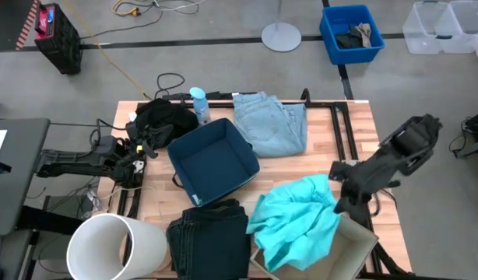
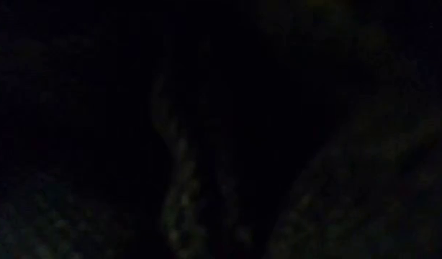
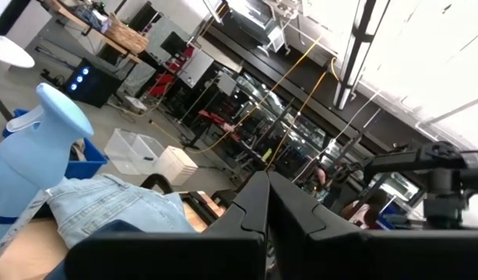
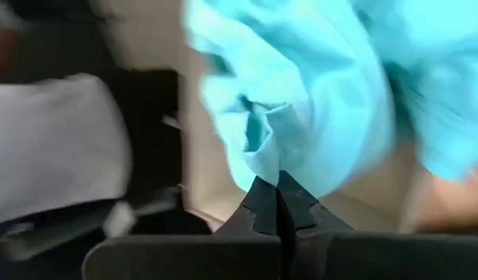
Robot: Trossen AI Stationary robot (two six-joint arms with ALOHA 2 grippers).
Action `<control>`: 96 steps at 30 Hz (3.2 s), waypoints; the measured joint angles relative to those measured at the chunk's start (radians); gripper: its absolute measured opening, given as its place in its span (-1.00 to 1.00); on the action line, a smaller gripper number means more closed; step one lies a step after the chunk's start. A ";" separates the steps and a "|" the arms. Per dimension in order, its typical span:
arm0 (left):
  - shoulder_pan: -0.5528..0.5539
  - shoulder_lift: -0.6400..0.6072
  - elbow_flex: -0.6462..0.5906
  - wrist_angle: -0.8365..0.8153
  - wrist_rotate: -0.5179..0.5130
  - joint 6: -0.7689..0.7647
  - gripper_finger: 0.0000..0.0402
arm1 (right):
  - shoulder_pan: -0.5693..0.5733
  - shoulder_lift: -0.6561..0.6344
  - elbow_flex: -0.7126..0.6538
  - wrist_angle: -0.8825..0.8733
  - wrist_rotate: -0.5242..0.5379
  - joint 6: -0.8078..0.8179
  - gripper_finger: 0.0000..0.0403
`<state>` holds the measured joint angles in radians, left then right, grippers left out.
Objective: Sort clothes
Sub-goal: Put the light blue shorts into the brown laundry organizer
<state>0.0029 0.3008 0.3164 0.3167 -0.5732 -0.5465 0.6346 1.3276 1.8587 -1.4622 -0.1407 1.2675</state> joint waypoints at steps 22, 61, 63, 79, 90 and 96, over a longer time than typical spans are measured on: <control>0.000 0.000 0.000 -0.034 -0.001 -0.044 -1.00 | 0.000 0.359 -0.001 -0.109 -0.124 -0.434 0.09; 0.000 0.000 0.000 -0.064 0.023 -0.044 -1.00 | -0.389 0.429 0.000 -0.108 0.087 -0.402 0.06; 0.000 0.000 0.000 -0.071 0.037 -0.044 -1.00 | -0.398 0.446 0.000 -0.108 0.078 -0.401 0.05; 0.000 -0.001 0.000 -0.082 0.098 -0.045 -1.00 | -0.413 0.490 -0.001 -0.108 -0.046 -0.420 -0.72; 0.000 -0.001 0.000 -0.073 0.097 -0.133 -1.00 | -0.411 0.391 0.004 -0.087 0.033 -0.445 -0.98; 0.000 -0.001 0.000 -0.072 0.097 -0.165 -1.00 | -0.333 0.231 0.004 -0.013 0.150 -0.412 -0.99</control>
<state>0.0029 0.3000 0.3164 0.2451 -0.4767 -0.7111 0.3015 1.5589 1.8626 -1.4755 0.0088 0.8555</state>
